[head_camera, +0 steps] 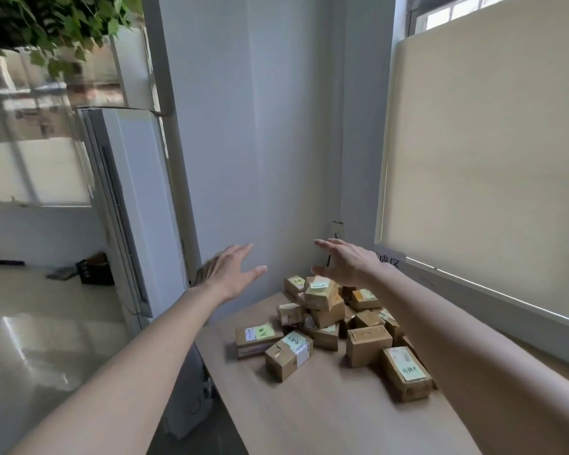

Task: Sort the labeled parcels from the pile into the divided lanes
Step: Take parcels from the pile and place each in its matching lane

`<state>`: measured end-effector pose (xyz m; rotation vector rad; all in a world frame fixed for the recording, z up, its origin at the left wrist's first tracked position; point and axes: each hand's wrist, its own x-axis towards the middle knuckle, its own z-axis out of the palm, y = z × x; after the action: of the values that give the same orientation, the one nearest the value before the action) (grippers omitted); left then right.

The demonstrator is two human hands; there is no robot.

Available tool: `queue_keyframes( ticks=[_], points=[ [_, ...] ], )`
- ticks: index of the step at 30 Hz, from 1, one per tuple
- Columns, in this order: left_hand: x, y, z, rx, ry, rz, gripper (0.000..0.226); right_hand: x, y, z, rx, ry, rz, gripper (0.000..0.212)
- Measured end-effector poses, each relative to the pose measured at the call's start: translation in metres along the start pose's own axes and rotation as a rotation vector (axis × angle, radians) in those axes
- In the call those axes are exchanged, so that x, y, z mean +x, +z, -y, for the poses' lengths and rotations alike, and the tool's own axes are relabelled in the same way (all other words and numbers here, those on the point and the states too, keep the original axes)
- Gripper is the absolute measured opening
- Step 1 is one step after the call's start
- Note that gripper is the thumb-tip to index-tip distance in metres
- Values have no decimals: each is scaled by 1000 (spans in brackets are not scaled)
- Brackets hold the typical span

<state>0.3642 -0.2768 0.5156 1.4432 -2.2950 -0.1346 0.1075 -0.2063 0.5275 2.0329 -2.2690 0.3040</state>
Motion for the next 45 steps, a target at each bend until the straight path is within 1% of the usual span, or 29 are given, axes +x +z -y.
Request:
queue_keyframes(
  ticks=[10, 16, 20, 23, 25, 28, 32, 36, 40, 45],
  points=[
    [106, 62, 50, -32, 43, 92, 76, 94, 56, -18, -30, 68, 88, 78],
    [177, 120, 84, -71, 123, 158, 75, 153, 104, -19, -51, 179, 126, 76],
    [221, 174, 119, -74, 207, 253, 75, 194, 151, -4, -54, 257, 176, 76],
    [253, 224, 151, -101, 242, 320, 77, 218, 200, 11, -17, 327, 228, 74],
    [267, 259, 172, -118, 269, 394, 77, 228, 237, 19, 5, 362, 274, 72],
    [276, 314, 199, -168, 300, 501, 78, 237, 296, 27, 54, 423, 342, 72],
    [269, 382, 226, -164, 304, 588, 74, 235, 377, 25, 96, 501, 449, 74],
    [255, 446, 246, -212, 311, 668, 73, 223, 449, 18, 160, 551, 574, 76],
    [243, 501, 258, -196, 317, 742, 79, 215, 505, 13, 214, 590, 628, 80],
    [236, 555, 270, -231, 292, 855, 90, 214, 554, 12, 304, 629, 608, 91]
  ],
)
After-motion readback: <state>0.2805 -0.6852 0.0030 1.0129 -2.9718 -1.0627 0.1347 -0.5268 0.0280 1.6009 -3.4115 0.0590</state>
